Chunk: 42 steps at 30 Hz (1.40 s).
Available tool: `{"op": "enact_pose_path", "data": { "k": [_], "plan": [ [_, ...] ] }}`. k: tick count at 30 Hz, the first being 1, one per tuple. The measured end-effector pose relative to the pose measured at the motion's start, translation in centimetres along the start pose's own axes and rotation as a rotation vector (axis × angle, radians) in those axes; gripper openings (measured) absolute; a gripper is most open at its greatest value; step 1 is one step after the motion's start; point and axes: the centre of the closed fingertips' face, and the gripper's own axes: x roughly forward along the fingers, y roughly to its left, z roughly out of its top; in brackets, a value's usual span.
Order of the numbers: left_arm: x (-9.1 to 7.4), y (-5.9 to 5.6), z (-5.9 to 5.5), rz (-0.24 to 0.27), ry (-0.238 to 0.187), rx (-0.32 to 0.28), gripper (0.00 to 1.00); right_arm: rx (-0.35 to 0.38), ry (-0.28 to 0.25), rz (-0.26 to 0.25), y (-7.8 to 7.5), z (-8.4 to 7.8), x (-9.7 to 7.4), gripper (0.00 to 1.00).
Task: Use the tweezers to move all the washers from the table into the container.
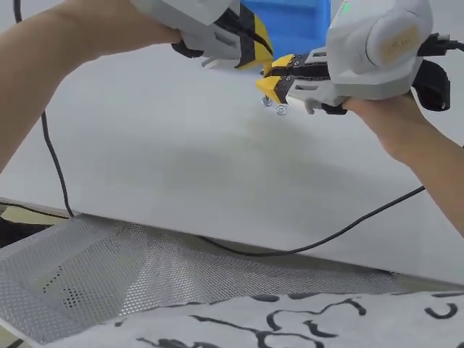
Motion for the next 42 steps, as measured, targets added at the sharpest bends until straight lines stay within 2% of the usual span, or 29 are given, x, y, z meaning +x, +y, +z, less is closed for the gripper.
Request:
{"op": "enact_pose_path", "data": {
  "k": [3, 10, 16, 20, 33, 38, 42],
  "plan": [
    [-0.1, -0.1, -0.1, 0.002, 0.014, 0.014, 0.0, -0.019, 0.01, 0.0, 0.2, 0.1, 0.0, 0.05],
    [-0.7, 0.1, 0.4, 0.006, 0.016, 0.023, 0.0, -0.032, 0.001, 0.003, 0.5, 0.9, -0.4, 0.04],
    [-1.9, 0.3, 1.5, 0.02, -0.002, 0.037, 0.0, -0.068, -0.02, -0.024, 0.5, 2.4, -1.4, 0.04],
    [-2.7, 0.4, 2.1, 0.031, -0.011, 0.042, 0.0, -0.081, -0.034, -0.02, 0.7, 3.3, -1.9, 0.03],
    [-4.6, 1.0, 3.4, 0.074, -0.018, 0.087, 0.0, -0.155, -0.048, -0.033, 0.4, 5.7, -2.7, 0.03],
    [-4.6, 0.9, 3.2, 0.071, -0.012, 0.088, 0.0, -0.154, -0.042, -0.035, 0.4, 5.5, -2.4, 0.03],
    [-3.8, 0.2, 2.7, 0.055, -0.01, 0.087, 0.0, -0.146, -0.021, -0.036, 0.5, 4.3, -2.3, 0.04]
  ]
}}
